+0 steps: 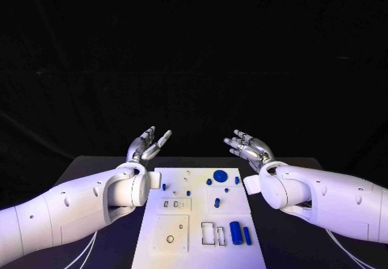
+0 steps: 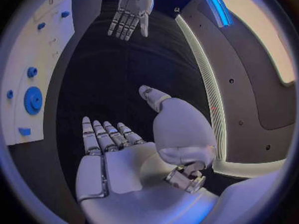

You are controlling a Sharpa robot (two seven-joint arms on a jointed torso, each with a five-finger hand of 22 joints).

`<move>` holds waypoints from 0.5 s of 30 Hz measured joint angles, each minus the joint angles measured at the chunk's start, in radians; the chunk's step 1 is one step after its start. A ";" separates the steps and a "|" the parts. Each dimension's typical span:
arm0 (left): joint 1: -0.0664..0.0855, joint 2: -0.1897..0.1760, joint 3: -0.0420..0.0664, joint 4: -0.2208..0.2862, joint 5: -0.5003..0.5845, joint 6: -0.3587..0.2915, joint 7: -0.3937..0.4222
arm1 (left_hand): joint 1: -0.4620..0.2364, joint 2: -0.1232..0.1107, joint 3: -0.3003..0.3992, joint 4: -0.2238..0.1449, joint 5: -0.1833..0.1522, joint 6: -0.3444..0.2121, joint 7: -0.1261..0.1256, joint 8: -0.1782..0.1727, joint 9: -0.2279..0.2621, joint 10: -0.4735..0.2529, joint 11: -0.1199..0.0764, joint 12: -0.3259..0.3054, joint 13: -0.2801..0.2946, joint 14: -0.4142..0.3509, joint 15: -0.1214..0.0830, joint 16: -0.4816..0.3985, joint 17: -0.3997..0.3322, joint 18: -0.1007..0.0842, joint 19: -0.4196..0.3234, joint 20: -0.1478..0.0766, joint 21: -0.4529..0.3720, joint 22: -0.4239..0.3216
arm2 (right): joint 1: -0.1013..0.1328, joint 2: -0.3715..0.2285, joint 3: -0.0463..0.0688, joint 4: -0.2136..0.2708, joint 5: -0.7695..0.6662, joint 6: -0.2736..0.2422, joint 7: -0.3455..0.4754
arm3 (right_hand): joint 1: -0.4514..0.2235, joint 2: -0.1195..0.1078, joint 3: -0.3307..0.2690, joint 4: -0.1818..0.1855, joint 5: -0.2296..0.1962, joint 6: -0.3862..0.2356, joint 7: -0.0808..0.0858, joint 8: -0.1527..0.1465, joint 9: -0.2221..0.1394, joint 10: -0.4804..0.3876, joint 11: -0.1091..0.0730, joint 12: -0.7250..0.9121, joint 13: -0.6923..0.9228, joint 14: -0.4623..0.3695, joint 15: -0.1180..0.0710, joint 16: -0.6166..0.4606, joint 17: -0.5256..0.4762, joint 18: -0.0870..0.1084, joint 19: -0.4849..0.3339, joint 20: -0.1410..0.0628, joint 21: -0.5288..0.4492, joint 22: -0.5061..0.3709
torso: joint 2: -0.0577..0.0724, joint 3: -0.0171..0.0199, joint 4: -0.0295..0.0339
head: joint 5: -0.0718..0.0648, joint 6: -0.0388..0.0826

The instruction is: Assemble the parts on the task board

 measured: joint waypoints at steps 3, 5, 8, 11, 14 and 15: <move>0.000 0.000 0.000 0.000 0.000 0.008 -0.001 | 0.055 0.024 -0.002 0.007 0.001 0.085 0.005 0.024 0.016 0.079 0.027 0.012 0.009 0.064 0.036 0.020 0.014 0.016 0.049 0.026 0.036 0.019 | 0.010 0.002 -0.009 -0.009 -0.014 0.052 -0.021 | 0.041 -0.006 0.016 -0.024 0.000 0.081 0.005 0.027 0.016 0.083 -0.001 0.017 0.008 0.089 -0.003 0.027 0.017 0.004 0.058 0.002 0.024 0.013 | 0.000 -0.0002 0.0000 | 0.000 0.000; 0.000 0.000 0.000 -0.001 0.000 0.013 -0.002 | 0.084 0.034 -0.004 0.008 0.017 0.207 0.012 0.061 0.038 0.204 0.056 0.033 0.021 0.197 0.060 0.060 0.039 0.016 0.128 0.042 0.081 0.042 | 0.017 0.004 -0.015 -0.015 -0.024 0.085 -0.035 | 0.070 -0.012 0.023 -0.047 0.000 0.169 0.011 0.055 0.034 0.187 -0.006 0.039 0.017 0.186 -0.010 0.057 0.036 0.023 0.112 0.002 0.047 0.023 | 0.000 -0.0001 0.0000 | 0.000 0.000; 0.001 -0.011 0.000 0.007 -0.001 0.023 -0.002 | 0.122 0.039 -0.017 0.002 0.030 0.370 0.026 0.118 0.069 0.431 0.098 0.073 0.038 0.485 0.105 0.164 0.093 -0.002 0.311 0.046 0.178 0.088 | 0.023 -0.003 -0.018 -0.027 -0.094 0.099 -0.046 | 0.103 -0.021 0.031 -0.079 0.000 0.303 0.021 0.101 0.060 0.338 -0.016 0.067 0.026 0.320 -0.024 0.096 0.059 0.040 0.199 0.002 0.080 0.038 | 0.004 0.0001 0.0001 | 0.000 -0.004; 0.001 -0.040 -0.001 0.008 -0.005 0.038 -0.002 | 0.162 0.047 -0.032 -0.001 0.043 0.538 0.049 0.182 0.099 0.673 0.110 0.118 0.049 0.653 0.088 0.219 0.125 -0.002 0.462 0.043 0.239 0.107 | 0.036 -0.030 -0.015 -0.065 -0.271 0.077 -0.058 | 0.131 -0.029 0.039 -0.108 0.000 0.425 0.034 0.142 0.085 0.476 -0.030 0.086 0.032 0.442 -0.041 0.127 0.080 0.056 0.292 0.002 0.111 0.050 | 0.016 0.0001 0.0007 | -0.001 -0.012; 0.000 -0.045 -0.002 0.013 -0.016 0.048 -0.002 | 0.191 0.051 -0.042 -0.009 0.043 0.601 0.062 0.208 0.110 0.762 0.094 0.124 0.050 0.712 0.072 0.229 0.139 0.001 0.507 0.041 0.239 0.100 | 0.040 -0.032 -0.016 -0.074 -0.417 0.057 -0.076 | 0.145 -0.044 0.047 -0.134 0.000 0.520 0.049 0.174 0.105 0.588 -0.047 0.095 0.036 0.541 -0.059 0.148 0.096 0.071 0.371 0.001 0.134 0.057 | 0.024 0.0009 0.0028 | -0.001 -0.015; 0.000 -0.047 -0.002 0.019 -0.021 0.052 -0.002 | 0.204 0.051 -0.047 -0.006 0.043 0.623 0.068 0.217 0.116 0.797 0.086 0.127 0.051 0.745 0.062 0.238 0.149 0.017 0.532 0.039 0.244 0.097 | 0.041 -0.029 -0.016 -0.074 -0.455 0.054 -0.083 | 0.149 -0.047 0.048 -0.141 0.000 0.545 0.053 0.181 0.111 0.618 -0.052 0.095 0.037 0.567 -0.064 0.153 0.101 0.080 0.392 0.001 0.140 0.058 | 0.026 0.0014 0.0035 | -0.001 -0.015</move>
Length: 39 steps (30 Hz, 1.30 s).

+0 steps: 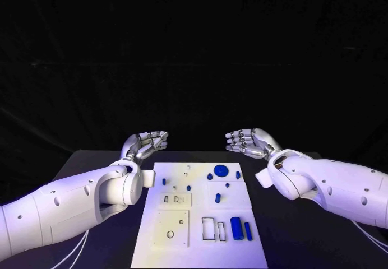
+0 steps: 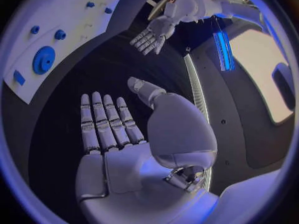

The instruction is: Assemble the parts on the task board

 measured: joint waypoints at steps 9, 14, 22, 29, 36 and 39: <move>0.007 -0.052 0.001 0.064 -0.059 0.037 -0.012 | 0.036 -0.003 -0.029 0.007 0.000 0.063 0.000 0.018 0.038 0.110 -0.036 -0.016 0.004 0.101 -0.034 0.015 0.055 0.000 0.091 -0.028 0.007 -0.012 | 0.033 0.008 0.001 -0.016 -0.309 0.009 -0.104 | 0.016 -0.016 0.006 -0.039 0.010 0.144 0.030 0.038 0.045 0.184 -0.036 -0.001 0.006 0.159 -0.037 0.018 0.039 0.022 0.144 -0.011 0.025 0.000 | 0.024 0.0040 0.0072 | -0.006 -0.005; 0.020 -0.092 0.002 0.122 -0.084 0.061 -0.025 | 0.041 -0.008 -0.044 0.010 0.000 0.063 0.000 0.018 0.043 0.114 -0.033 -0.032 0.003 0.101 -0.034 0.010 0.061 0.000 0.102 -0.027 0.007 -0.015 | 0.056 0.012 0.003 -0.017 -0.463 0.042 -0.175 | 0.001 -0.034 0.001 -0.045 0.030 0.181 0.030 0.050 0.074 0.248 -0.053 -0.013 0.013 0.226 -0.058 0.034 0.073 0.022 0.205 -0.026 0.037 0.000 | 0.046 0.0068 0.0112 | -0.012 -0.008; 0.031 -0.163 0.012 0.233 -0.106 0.101 -0.043 | 0.038 -0.011 -0.070 0.009 0.000 0.052 0.010 0.011 0.051 0.110 -0.029 -0.053 0.002 0.098 -0.030 -0.002 0.072 -0.001 0.125 -0.027 0.012 -0.020 | 0.088 0.018 0.005 0.009 -0.726 0.117 -0.283 | -0.014 -0.060 -0.013 -0.047 0.037 0.216 0.003 0.054 0.129 0.327 -0.089 -0.031 0.035 0.371 -0.109 0.098 0.178 0.022 0.351 -0.077 0.102 0.027 | 0.093 0.0099 0.0217 | -0.026 -0.008; 0.036 -0.199 0.022 0.304 -0.111 0.124 -0.054 | 0.034 -0.007 -0.090 0.007 -0.005 0.051 0.010 0.005 0.061 0.106 -0.033 -0.067 0.002 0.097 -0.030 -0.005 0.087 -0.001 0.164 -0.033 0.026 -0.017 | 0.102 0.031 0.006 0.037 -0.905 0.159 -0.346 | -0.026 -0.098 -0.030 -0.023 0.013 0.257 -0.039 0.048 0.224 0.426 -0.144 -0.047 0.104 0.683 -0.203 0.348 0.482 0.022 0.580 -0.185 0.380 0.204 | 0.131 0.0124 0.0325 | -0.037 -0.012; 0.044 -0.210 0.025 0.330 -0.110 0.135 -0.062 | 0.034 -0.007 -0.097 0.005 -0.010 0.044 0.011 0.005 0.065 0.099 -0.033 -0.073 0.001 0.098 -0.030 -0.009 0.094 -0.001 0.180 -0.038 0.035 -0.014 | 0.104 0.053 0.006 0.046 -0.995 0.184 -0.382 | -0.027 -0.120 0.009 0.010 0.012 0.261 -0.043 0.025 0.299 0.409 -0.145 -0.051 0.156 0.713 -0.209 0.912 0.949 -0.018 0.687 -0.189 0.916 0.818 | 0.158 0.0141 0.0394 | -0.043 -0.013; 0.047 -0.211 0.026 0.334 -0.109 0.139 -0.065 | 0.034 -0.007 -0.101 0.007 -0.010 0.044 0.011 0.003 0.065 0.099 -0.033 -0.073 0.001 0.098 -0.030 -0.009 0.095 -0.001 0.182 -0.036 0.038 -0.014 | 0.103 0.059 0.006 0.049 -1.019 0.195 -0.394 | -0.023 -0.124 0.011 0.014 0.012 0.261 -0.043 0.017 0.319 0.394 -0.141 -0.051 0.167 0.713 -0.209 1.037 1.050 -0.042 0.716 -0.181 1.035 0.971 | 0.165 0.0153 0.0420 | -0.044 -0.014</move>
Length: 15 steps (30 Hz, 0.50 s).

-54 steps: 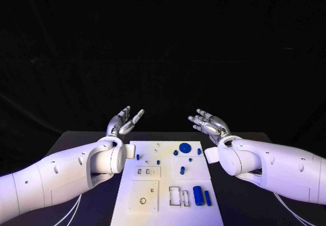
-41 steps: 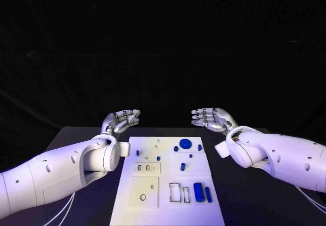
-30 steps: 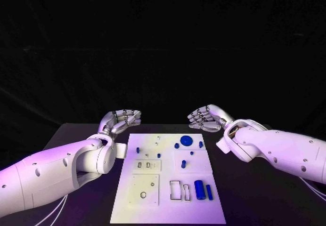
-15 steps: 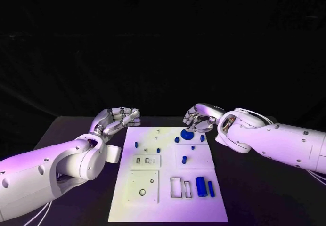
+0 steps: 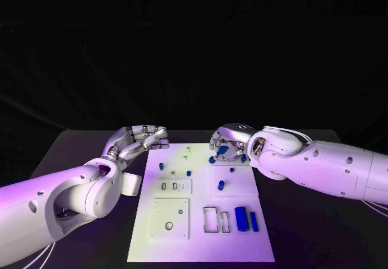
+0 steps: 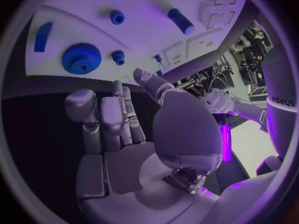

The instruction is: Assemble the parts on the task board

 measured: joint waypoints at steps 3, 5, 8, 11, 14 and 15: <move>0.002 -0.001 0.000 0.002 0.000 0.003 -0.003 | 0.000 0.000 0.000 0.000 0.000 -0.002 0.002 -0.002 0.001 0.000 0.000 0.000 0.000 0.000 0.000 -0.004 0.002 0.000 0.002 -0.002 0.000 0.001 | -0.001 0.005 0.000 0.000 -0.018 0.011 -0.011 | 0.001 -0.001 -0.003 0.005 0.003 -0.004 0.004 -0.007 0.009 -0.008 0.002 0.000 0.003 0.003 0.004 0.051 0.043 0.000 0.017 0.002 0.050 0.067 | 0.005 0.0006 0.0019 | -0.001 -0.001; 0.003 -0.002 0.000 0.002 0.000 0.004 -0.005 | 0.000 0.000 -0.005 -0.001 0.000 -0.004 0.004 -0.002 0.001 0.000 0.000 0.000 0.000 0.000 0.000 -0.004 0.003 0.000 0.006 -0.001 0.000 0.001 | -0.002 0.008 0.000 -0.002 -0.027 0.016 -0.018 | 0.001 -0.001 -0.003 0.008 0.006 -0.005 0.005 -0.007 0.013 -0.013 0.004 0.000 0.005 0.000 0.007 0.076 0.064 -0.003 0.023 0.005 0.071 0.096 | 0.007 0.0006 0.0031 | -0.002 -0.001; 0.004 -0.004 0.001 0.003 0.001 0.006 -0.007 | 0.000 0.000 -0.005 0.000 0.000 -0.004 0.004 -0.002 0.001 0.000 0.000 0.000 0.000 0.000 0.000 -0.004 0.003 0.000 0.007 0.000 0.000 0.001 | -0.003 0.012 0.000 -0.005 -0.039 0.025 -0.028 | 0.001 -0.001 -0.004 0.009 0.010 -0.005 0.005 -0.007 0.016 -0.013 0.004 0.000 0.006 0.000 0.007 0.095 0.082 -0.015 0.032 0.007 0.090 0.121 | 0.010 0.0006 0.0046 | -0.002 -0.001; 0.005 -0.005 0.001 0.003 0.001 0.007 -0.009 | 0.000 0.000 -0.005 0.000 -0.005 -0.007 0.000 -0.002 0.002 0.000 0.000 0.000 0.000 -0.004 -0.004 -0.004 0.003 0.000 0.007 0.000 0.000 0.001 | -0.004 0.016 0.000 -0.010 -0.048 0.032 -0.034 | 0.001 -0.001 -0.002 0.012 0.010 -0.005 0.005 -0.012 0.019 -0.015 0.006 0.000 0.007 0.000 0.007 0.110 0.093 -0.015 0.039 0.007 0.104 0.142 | 0.012 0.0007 0.0058 | -0.002 -0.002; 0.006 -0.006 0.001 0.003 0.001 0.008 -0.010 | 0.000 0.000 -0.005 0.000 -0.005 -0.007 0.000 -0.002 0.002 -0.003 -0.003 0.000 0.000 -0.004 -0.004 -0.004 0.004 0.000 0.007 0.000 0.004 0.001 | -0.005 0.021 0.000 -0.014 -0.056 0.038 -0.041 | 0.001 -0.001 -0.001 0.013 0.010 -0.005 0.005 -0.012 0.021 -0.019 0.005 0.000 0.007 0.000 0.007 0.118 0.104 -0.015 0.045 0.009 0.119 0.164 | 0.014 0.0000 0.0072 | -0.002 -0.003; 0.006 -0.007 0.001 0.004 0.001 0.008 -0.011 | 0.000 0.000 -0.005 0.000 -0.005 -0.007 0.000 -0.002 0.002 -0.005 -0.002 0.000 0.000 -0.004 -0.004 -0.004 0.004 0.000 0.007 0.000 0.004 0.001 | -0.005 0.022 0.000 -0.015 -0.059 0.040 -0.043 | 0.001 -0.001 -0.001 0.013 0.010 -0.005 0.005 -0.012 0.022 -0.019 0.005 0.000 0.007 0.000 0.007 0.124 0.107 -0.015 0.051 0.009 0.125 0.172 | 0.015 -0.0001 0.0075 | -0.002 -0.003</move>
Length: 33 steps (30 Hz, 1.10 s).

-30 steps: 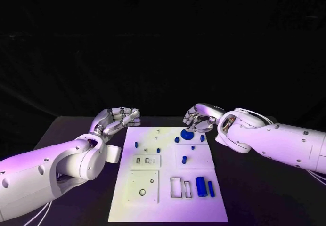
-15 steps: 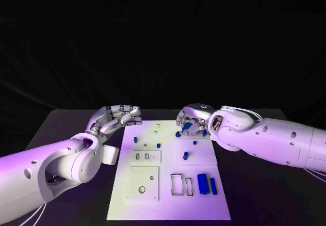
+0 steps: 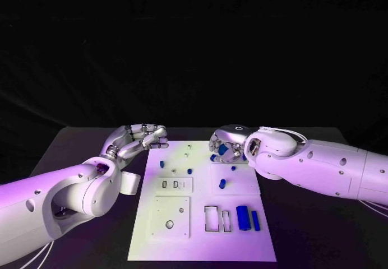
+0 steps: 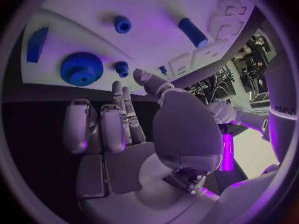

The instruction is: Assemble the parts on the task board

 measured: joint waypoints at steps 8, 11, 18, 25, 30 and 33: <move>0.001 -0.001 0.000 0.003 0.003 0.002 -0.004 | -0.004 0.004 0.000 0.000 0.000 0.000 0.000 0.000 0.001 -0.002 0.002 0.000 -0.001 0.000 0.000 0.000 0.001 0.000 0.000 0.000 0.000 0.000 | -0.006 0.013 0.000 -0.015 -0.013 0.011 -0.013 | 0.000 0.000 0.004 0.004 0.000 0.000 0.000 -0.004 0.002 -0.004 0.004 0.000 0.001 0.004 0.004 0.006 0.005 0.000 0.007 0.000 0.011 0.025 | 0.004 -0.0005 0.0018 | 0.003 0.002; 0.001 -0.002 0.000 0.004 0.004 0.003 -0.005 | -0.004 0.004 -0.006 0.000 -0.005 0.000 0.000 0.000 0.002 -0.002 0.002 0.000 -0.001 0.000 0.000 -0.004 0.002 0.000 0.000 0.000 0.000 0.000 | -0.006 0.016 0.000 -0.019 -0.016 0.014 -0.018 | 0.000 0.000 0.006 0.006 0.000 0.000 0.000 -0.004 0.004 -0.004 0.004 0.000 0.001 0.004 0.004 0.006 0.005 -0.015 0.007 0.000 0.021 0.033 | 0.006 -0.0006 0.0024 | 0.004 0.002; 0.002 -0.005 0.000 0.006 0.008 0.004 -0.007 | -0.008 0.008 -0.013 0.001 -0.011 -0.004 0.004 -0.004 0.003 -0.005 0.005 0.000 -0.001 0.000 0.000 -0.004 0.005 0.000 0.000 0.000 0.000 0.000 | -0.009 0.023 0.000 -0.019 -0.018 0.021 -0.025 | 0.012 0.004 0.032 0.017 -0.033 0.004 0.004 -0.004 0.012 -0.007 0.000 0.000 0.004 0.000 0.007 0.019 0.008 -0.015 0.016 0.007 0.043 0.060 | 0.009 -0.0016 0.0048 | 0.005 -0.002; 0.003 -0.006 0.000 0.006 0.011 0.004 -0.008 | -0.008 0.008 -0.012 0.001 -0.011 -0.003 0.004 -0.004 0.004 -0.005 0.005 0.000 -0.001 0.000 0.000 -0.008 0.005 0.000 0.000 0.000 0.000 0.000 | -0.011 0.028 0.000 -0.021 -0.018 0.023 -0.029 | 0.021 0.013 0.062 0.028 -0.039 0.015 -0.001 -0.004 0.019 -0.007 0.000 0.000 0.005 0.000 0.007 0.028 0.009 -0.015 0.022 0.004 0.052 0.062 | 0.010 -0.0020 0.0042 | 0.006 -0.005; 0.005 -0.007 0.000 0.007 0.013 0.005 -0.009 | -0.008 0.008 -0.012 0.001 -0.011 -0.003 0.004 -0.004 0.004 -0.005 0.005 0.000 0.000 0.000 0.000 -0.008 0.005 0.000 0.000 0.000 0.000 0.000 | -0.011 0.029 0.000 -0.030 -0.016 0.023 -0.033 | 0.036 0.029 0.109 0.031 -0.057 0.033 -0.009 -0.003 0.032 0.020 -0.009 0.000 0.012 0.000 0.007 0.033 0.010 -0.015 0.040 -0.002 0.076 0.062 | 0.012 -0.0023 0.0042 | 0.005 -0.008; 0.005 -0.007 0.000 0.008 0.013 0.006 -0.010 | -0.008 0.008 -0.012 0.001 -0.011 -0.003 0.004 -0.004 0.004 -0.005 0.005 0.000 0.000 0.000 0.000 -0.008 0.005 0.000 0.000 0.000 0.000 0.000 | -0.011 0.030 0.000 -0.032 -0.016 0.023 -0.035 | 0.046 0.039 0.139 0.026 -0.078 0.040 -0.011 0.005 0.042 0.033 -0.014 0.000 0.016 0.000 0.007 0.038 0.011 -0.031 0.049 -0.006 0.086 0.062 | 0.012 -0.0023 0.0047 | 0.005 -0.009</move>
